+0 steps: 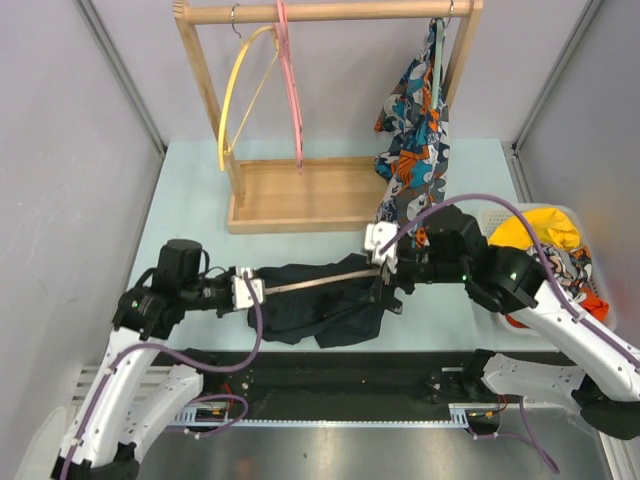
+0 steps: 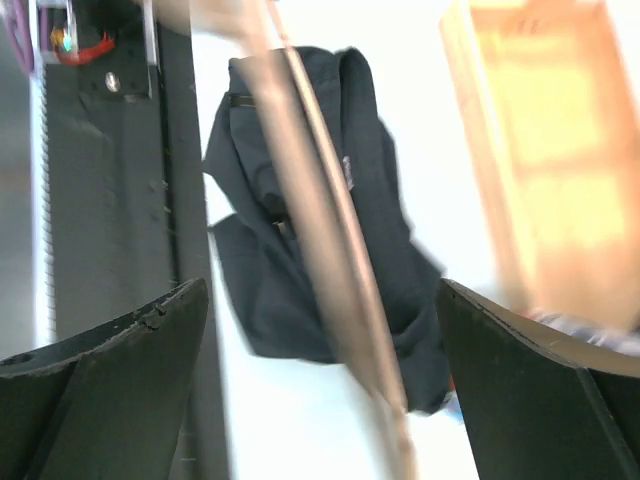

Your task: Place the shorts on the hanger

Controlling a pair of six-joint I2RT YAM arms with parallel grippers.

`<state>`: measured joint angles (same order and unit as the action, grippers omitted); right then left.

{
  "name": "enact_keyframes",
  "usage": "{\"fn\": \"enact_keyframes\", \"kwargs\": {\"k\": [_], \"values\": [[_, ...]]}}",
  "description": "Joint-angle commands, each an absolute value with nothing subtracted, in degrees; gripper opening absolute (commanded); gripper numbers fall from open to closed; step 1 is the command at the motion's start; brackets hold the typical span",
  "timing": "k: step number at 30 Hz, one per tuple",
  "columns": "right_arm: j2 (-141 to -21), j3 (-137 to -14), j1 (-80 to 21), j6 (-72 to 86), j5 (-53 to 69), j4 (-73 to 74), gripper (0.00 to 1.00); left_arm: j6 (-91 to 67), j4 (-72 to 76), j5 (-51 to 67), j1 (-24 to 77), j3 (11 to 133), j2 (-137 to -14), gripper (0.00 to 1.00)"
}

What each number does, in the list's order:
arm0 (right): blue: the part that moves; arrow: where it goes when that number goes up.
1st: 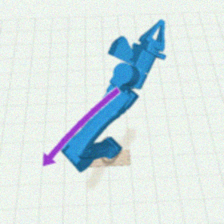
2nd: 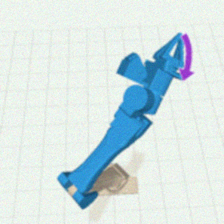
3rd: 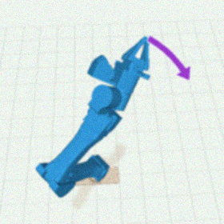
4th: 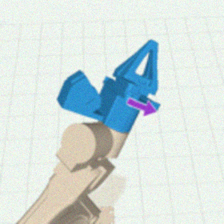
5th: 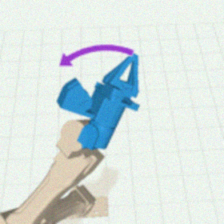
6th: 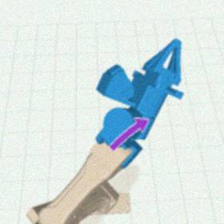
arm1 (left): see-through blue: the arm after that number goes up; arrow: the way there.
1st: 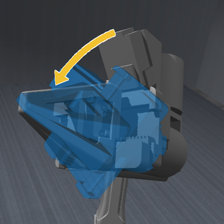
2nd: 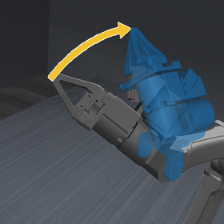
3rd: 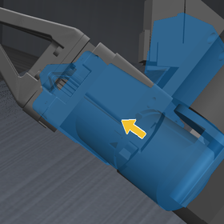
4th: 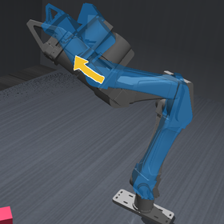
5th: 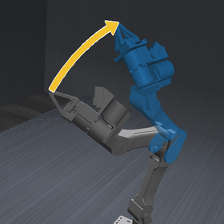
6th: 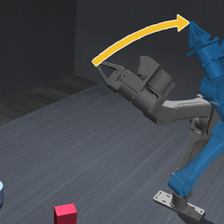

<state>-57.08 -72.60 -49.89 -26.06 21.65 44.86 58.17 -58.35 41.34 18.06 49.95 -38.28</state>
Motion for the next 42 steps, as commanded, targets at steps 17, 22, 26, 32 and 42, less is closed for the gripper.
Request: {"fn": "enact_keyframes", "kwargs": {"k": [17, 22, 26, 32, 42], "values": [[-62.8, -77.9, -58.3, -32.5, 22.6, 29.7, 0.72, 48.6, -51.1, 35.2, 26.0, 52.9, -45.7, 0.00], [-65.0, -78.7, -58.4, -32.7, 25.7, 31.8, 0.51, 44.6, -47.2, 35.4, 26.6, 52.8, -46.6, 0.01], [-66.3, -78.7, -58.3, -34.2, 26.1, 33.7, 0.38, 43.9, -45.5, 35.4, 26.7, 52.8, -46.6, 0.00], [-67.9, -78.7, -55.7, -35.6, 26.9, 34.6, 0.04, 45.3, -45.3, 36.1, 26.9, 52.1, -44.8, 0.00], [-61.4, -78.9, -53.5, -43.0, 24.6, 41.1, 0.00, 39.3, -45.4, 33.6, 22.3, 49.5, -42.8, 0.67]]}}
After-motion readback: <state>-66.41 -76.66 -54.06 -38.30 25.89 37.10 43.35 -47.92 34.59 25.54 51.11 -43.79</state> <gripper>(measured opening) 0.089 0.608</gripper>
